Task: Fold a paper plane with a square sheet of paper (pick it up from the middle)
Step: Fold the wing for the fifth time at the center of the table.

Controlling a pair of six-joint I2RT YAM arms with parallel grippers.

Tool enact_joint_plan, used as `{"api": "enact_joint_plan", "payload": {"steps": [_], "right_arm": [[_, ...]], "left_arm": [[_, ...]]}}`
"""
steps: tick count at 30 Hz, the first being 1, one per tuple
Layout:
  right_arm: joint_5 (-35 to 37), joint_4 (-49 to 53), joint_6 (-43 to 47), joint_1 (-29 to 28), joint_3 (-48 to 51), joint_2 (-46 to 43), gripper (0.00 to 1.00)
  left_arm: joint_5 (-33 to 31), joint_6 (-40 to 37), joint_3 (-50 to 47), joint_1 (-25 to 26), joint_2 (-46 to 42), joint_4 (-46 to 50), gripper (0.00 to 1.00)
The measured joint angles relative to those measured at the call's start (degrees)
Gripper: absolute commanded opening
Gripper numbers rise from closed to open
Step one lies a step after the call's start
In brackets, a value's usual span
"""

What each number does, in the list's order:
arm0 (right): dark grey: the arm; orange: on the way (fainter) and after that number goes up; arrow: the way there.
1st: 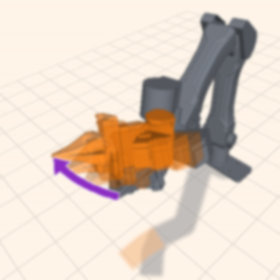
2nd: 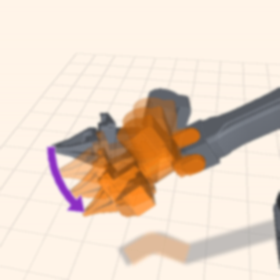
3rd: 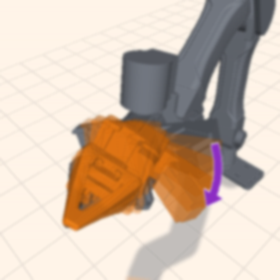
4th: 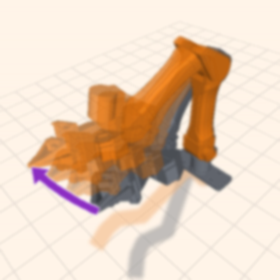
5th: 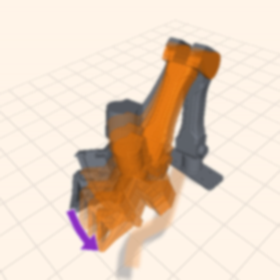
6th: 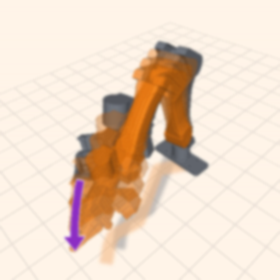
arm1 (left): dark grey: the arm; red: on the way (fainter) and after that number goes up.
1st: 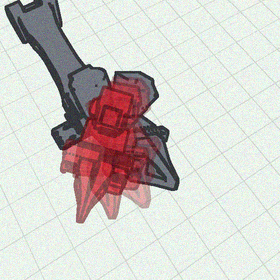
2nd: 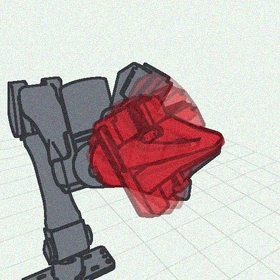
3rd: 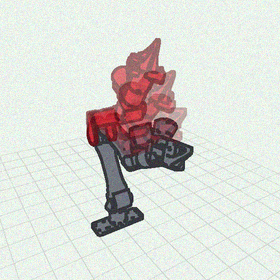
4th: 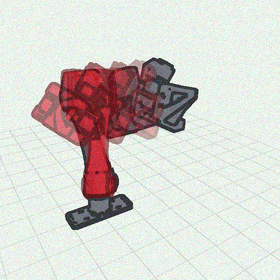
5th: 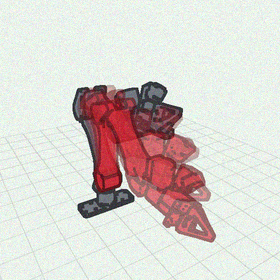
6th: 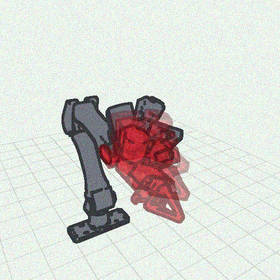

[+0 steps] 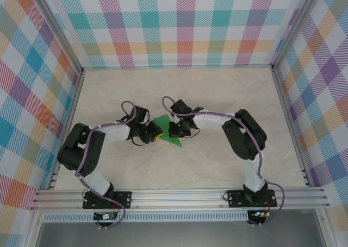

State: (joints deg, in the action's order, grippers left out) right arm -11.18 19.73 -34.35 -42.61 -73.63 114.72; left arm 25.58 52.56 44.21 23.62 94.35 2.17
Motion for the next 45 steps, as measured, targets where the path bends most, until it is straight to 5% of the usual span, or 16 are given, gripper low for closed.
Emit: {"api": "enact_joint_plan", "payload": {"steps": [18,45], "right_arm": [[-18.5,-12.4,-9.3,8.7,8.0,0.0,0.16],[-26.5,-17.8,-15.2,12.3,10.8,0.0,0.2]], "left_arm": [[-3.7,-0.3,-0.2,0.0,-2.2,2.2,0.42],[-0.5,0.6,0.0,0.0,1.3,-1.0,0.43]]}}
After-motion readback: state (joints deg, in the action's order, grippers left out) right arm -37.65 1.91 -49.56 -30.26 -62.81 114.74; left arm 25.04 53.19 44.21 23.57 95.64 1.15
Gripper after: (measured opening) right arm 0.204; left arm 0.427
